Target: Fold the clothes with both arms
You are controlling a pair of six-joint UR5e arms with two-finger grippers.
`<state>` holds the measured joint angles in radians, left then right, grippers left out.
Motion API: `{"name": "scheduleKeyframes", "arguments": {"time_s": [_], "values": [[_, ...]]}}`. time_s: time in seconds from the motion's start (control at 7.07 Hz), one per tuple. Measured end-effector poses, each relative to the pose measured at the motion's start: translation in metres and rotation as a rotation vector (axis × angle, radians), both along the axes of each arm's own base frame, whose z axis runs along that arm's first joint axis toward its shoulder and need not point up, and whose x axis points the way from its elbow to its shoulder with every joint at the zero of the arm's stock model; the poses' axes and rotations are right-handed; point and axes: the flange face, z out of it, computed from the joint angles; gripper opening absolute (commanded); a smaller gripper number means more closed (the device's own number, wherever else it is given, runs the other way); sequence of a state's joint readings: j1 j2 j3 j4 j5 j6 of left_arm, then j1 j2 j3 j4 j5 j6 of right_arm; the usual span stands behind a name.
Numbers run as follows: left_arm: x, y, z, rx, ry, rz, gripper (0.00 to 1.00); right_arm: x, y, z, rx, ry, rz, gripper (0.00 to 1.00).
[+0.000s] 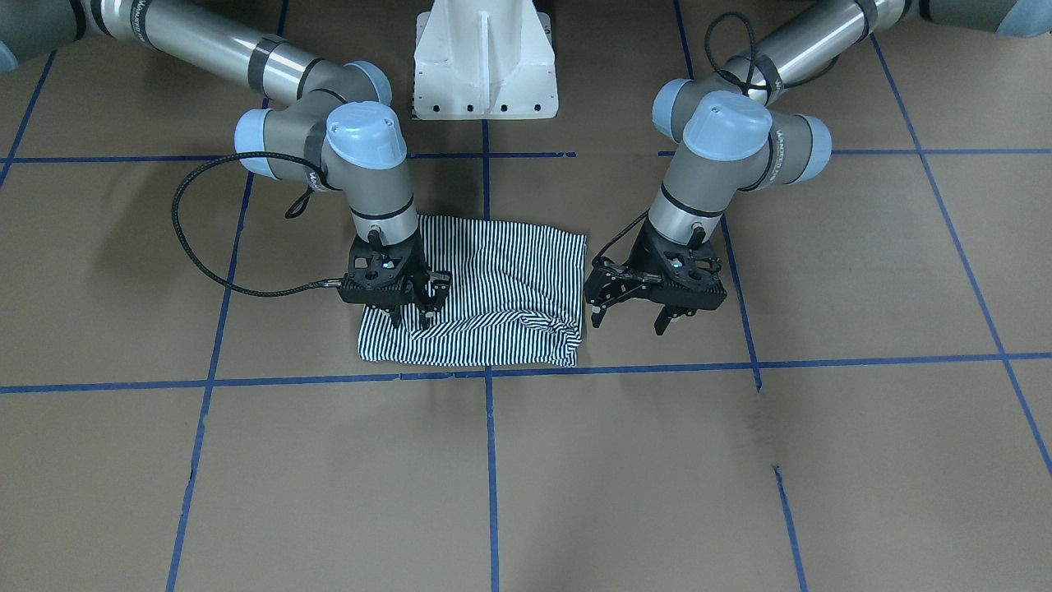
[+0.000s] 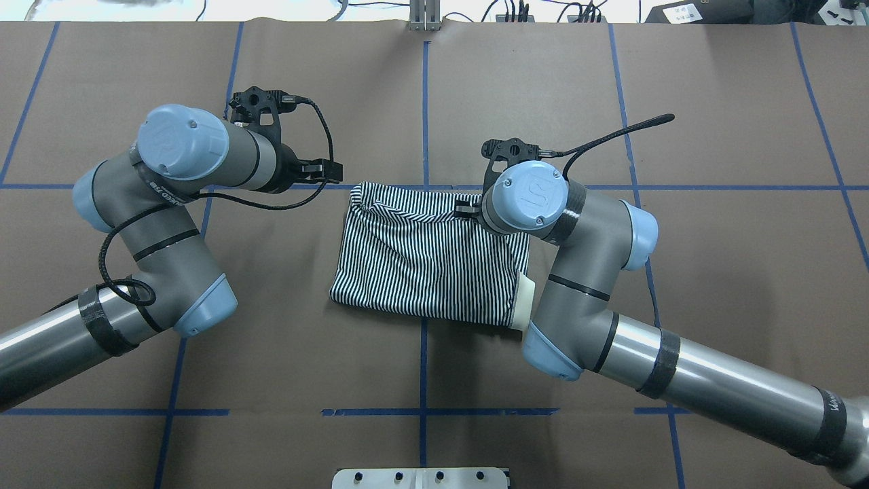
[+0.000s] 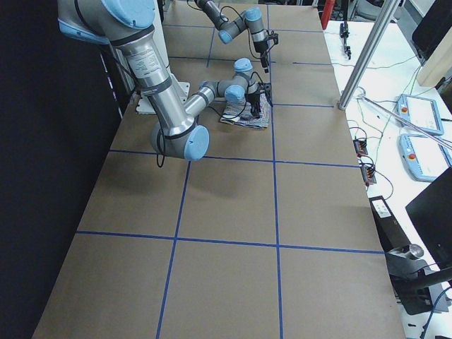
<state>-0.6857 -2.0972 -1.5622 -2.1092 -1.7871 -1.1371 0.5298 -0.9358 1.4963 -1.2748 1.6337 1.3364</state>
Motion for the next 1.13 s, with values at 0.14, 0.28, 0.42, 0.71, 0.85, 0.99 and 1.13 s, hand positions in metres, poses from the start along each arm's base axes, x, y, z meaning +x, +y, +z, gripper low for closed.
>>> {"name": "scheduleKeyframes", "arguments": {"time_s": [0.14,0.28,0.42,0.71,0.85,0.99,1.13], "values": [[0.0000,-0.0001,0.0003,0.000,-0.001,0.000,1.00,-0.0005,0.0005,0.0002,-0.004,-0.002,0.003,0.06],[0.0001,0.0000,0.0004,0.000,-0.001,0.000,1.00,-0.0009,0.0007,-0.0001,-0.009,-0.004,0.007,0.00],[0.0001,0.0000,0.0004,0.000,-0.001,0.000,1.00,-0.0012,0.0010,-0.0004,-0.014,-0.007,0.011,0.00],[-0.0003,-0.0001,0.0000,0.000,0.000,0.000,1.00,-0.0008,0.0011,-0.0028,-0.020,-0.015,0.020,0.00],[-0.0003,-0.0001,0.0000,0.000,0.000,0.000,1.00,0.0010,0.0008,-0.0049,-0.021,-0.020,0.024,0.00],[-0.0003,-0.0002,0.0001,-0.001,0.000,-0.001,1.00,0.0035,-0.0003,-0.0056,-0.020,-0.021,0.027,0.00],[-0.0003,-0.0003,0.0003,-0.001,0.000,-0.001,1.00,0.0066,-0.0024,-0.0031,-0.018,-0.016,0.033,0.00]]}}
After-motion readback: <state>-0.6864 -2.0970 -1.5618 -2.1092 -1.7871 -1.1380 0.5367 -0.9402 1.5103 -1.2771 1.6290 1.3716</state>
